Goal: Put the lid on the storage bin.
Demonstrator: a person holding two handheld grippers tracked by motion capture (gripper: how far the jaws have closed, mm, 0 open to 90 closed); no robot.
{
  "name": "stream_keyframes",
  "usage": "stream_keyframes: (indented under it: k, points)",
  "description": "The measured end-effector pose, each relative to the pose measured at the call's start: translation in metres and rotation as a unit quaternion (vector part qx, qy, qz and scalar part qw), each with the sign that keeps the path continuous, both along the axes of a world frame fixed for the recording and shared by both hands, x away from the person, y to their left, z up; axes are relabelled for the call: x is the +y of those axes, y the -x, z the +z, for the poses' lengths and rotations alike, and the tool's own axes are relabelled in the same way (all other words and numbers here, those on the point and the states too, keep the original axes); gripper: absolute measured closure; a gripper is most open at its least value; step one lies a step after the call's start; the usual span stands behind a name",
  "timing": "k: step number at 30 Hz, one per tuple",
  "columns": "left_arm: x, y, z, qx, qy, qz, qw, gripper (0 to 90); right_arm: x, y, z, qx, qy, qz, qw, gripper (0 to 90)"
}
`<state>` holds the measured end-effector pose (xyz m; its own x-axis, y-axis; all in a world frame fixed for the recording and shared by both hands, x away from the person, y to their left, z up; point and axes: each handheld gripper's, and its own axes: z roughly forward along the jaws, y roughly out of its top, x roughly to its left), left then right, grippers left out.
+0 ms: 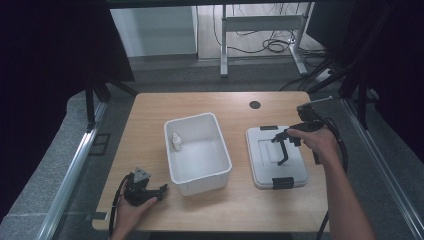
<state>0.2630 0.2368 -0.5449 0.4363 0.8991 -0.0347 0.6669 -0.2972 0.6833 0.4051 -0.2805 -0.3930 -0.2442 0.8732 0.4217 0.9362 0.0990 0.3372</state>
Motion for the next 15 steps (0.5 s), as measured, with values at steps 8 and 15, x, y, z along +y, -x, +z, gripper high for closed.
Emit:
stream_keyframes:
  k: [8,15]
  points:
    - [0.0,0.0,0.0,0.0,0.0,-0.001,1.0,12.8,0.002,-0.013,-0.013,0.027,0.016,0.0,0.9995,38.5]
    - [0.0,0.0,0.0,0.0,0.0,-0.002,1.0,12.8,0.001,-0.023,-0.025,0.043,0.04,0.004,0.9983,43.6]
